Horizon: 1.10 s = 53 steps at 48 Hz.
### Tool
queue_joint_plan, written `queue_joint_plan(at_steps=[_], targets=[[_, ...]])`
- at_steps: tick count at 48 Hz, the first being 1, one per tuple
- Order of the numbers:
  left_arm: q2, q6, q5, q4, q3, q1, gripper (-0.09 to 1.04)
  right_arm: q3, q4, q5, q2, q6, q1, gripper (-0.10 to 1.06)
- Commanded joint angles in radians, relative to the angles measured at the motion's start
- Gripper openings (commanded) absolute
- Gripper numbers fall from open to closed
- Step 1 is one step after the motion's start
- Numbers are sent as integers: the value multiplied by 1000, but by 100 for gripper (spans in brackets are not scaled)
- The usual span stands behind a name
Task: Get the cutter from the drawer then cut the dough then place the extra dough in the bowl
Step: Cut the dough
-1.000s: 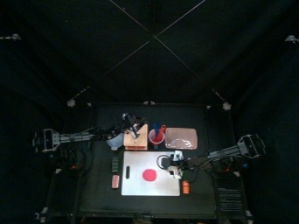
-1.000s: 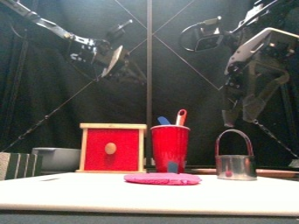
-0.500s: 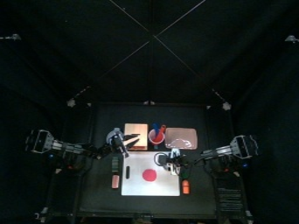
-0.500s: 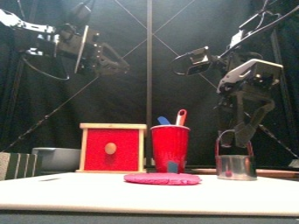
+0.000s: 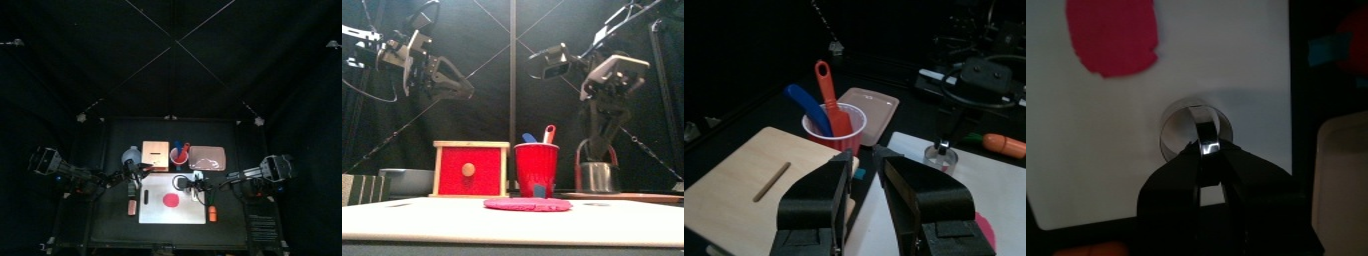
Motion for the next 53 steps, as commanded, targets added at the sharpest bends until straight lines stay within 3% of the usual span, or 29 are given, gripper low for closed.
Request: queue_joint_plan(at_steps=[1, 9, 27, 53], targets=[[-11, 0, 0, 23, -8, -40, 67, -106, 14, 17, -3, -2, 17, 53], [-11, -6, 0, 60, 21, -57, 67, -241, 57, 29, 77, -3, 32, 53], [-12, -5, 0, 49, 83, -58, 67, -431, 67, 124, 279, -2, 61, 53], [-31, -9, 0, 48, 110, -64, 67, -506, 23, 212, 327, 2, 64, 52]])
